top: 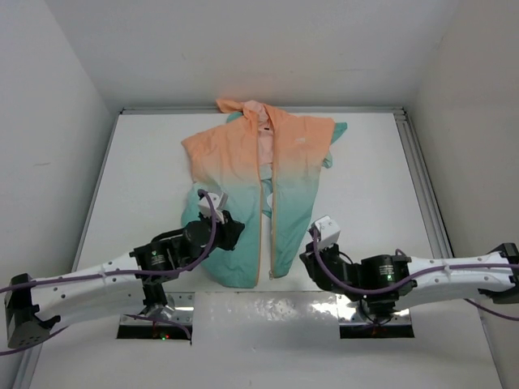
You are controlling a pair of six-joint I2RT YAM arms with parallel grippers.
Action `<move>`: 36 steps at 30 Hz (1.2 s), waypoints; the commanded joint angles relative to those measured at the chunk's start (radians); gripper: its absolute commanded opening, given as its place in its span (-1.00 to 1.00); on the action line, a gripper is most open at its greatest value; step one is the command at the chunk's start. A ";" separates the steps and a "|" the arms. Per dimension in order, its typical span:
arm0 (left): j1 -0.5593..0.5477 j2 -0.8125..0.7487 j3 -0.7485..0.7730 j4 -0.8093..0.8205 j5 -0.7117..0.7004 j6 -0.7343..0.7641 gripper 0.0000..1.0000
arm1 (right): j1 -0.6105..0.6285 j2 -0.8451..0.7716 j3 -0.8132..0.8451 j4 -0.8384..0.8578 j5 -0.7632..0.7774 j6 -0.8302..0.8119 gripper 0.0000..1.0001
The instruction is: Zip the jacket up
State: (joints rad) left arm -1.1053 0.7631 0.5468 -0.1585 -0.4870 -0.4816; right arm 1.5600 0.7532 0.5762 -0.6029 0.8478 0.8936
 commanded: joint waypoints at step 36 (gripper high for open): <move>-0.171 0.516 -0.093 0.049 0.114 -0.129 0.11 | 0.006 0.011 -0.202 0.319 -0.082 0.028 -0.68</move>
State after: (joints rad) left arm -1.2644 1.2469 0.4297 -0.1692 -0.3737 -0.6178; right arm 1.5604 0.7727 0.3779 -0.3416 0.7715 0.9161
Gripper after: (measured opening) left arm 0.565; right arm 0.149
